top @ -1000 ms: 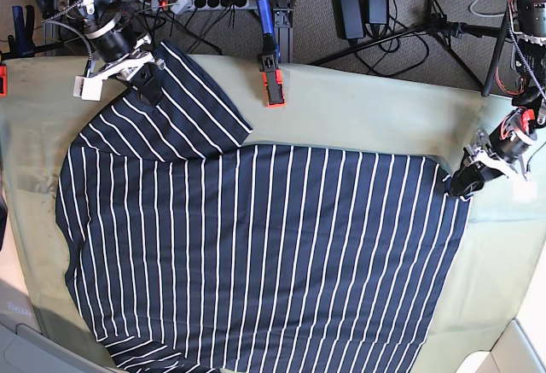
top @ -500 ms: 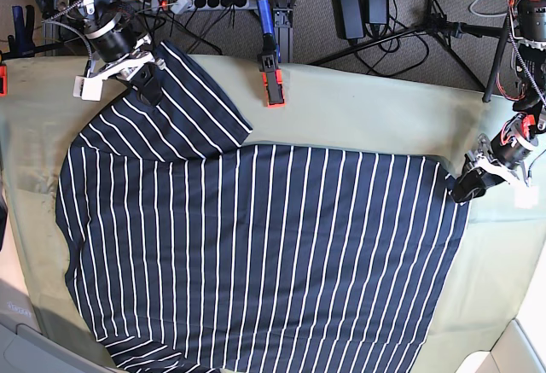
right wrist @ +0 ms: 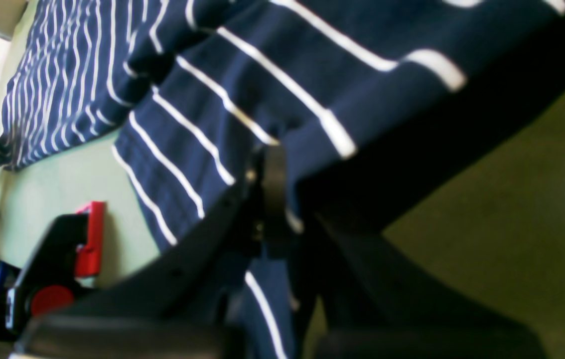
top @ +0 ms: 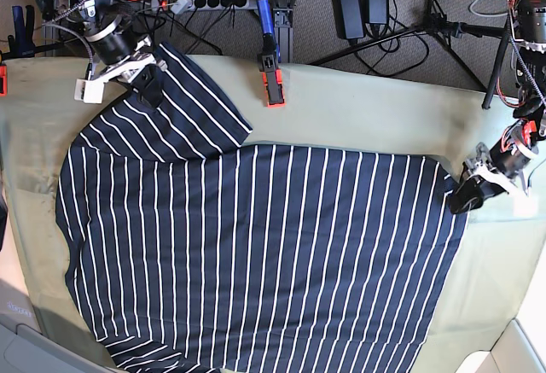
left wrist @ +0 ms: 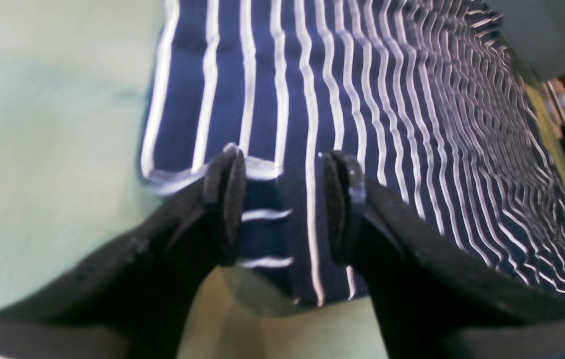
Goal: Fold the T-shirt properly
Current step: 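Lower the left gripper and grasp the shirt's side edge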
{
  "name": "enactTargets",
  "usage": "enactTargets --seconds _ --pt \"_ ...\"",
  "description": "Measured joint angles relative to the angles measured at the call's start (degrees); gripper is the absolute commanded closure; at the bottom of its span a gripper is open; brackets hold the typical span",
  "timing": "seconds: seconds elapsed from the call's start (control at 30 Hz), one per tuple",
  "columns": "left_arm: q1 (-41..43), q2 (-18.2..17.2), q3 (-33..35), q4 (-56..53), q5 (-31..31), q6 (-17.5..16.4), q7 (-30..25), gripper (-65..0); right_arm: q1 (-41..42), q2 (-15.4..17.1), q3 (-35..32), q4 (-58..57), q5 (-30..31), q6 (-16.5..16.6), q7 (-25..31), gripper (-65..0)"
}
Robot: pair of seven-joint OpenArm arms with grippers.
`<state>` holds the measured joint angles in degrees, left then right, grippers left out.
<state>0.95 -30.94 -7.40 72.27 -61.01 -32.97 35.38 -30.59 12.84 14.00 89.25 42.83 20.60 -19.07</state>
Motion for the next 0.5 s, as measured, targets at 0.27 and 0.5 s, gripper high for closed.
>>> enactTargets --seconds 0.27,0.5 --pt "0.15 0.94 -0.02 0.59 7.28 6.19 -1.18 -29.3 0.0 0.0 0.0 0.0 -0.02 0.0 0.02 0.0" --pt "0.15 1.6 -0.02 0.11 10.8 10.14 -1.99 -29.3 0.0 0.0 0.0 0.0 -0.02 0.0 0.02 0.0"
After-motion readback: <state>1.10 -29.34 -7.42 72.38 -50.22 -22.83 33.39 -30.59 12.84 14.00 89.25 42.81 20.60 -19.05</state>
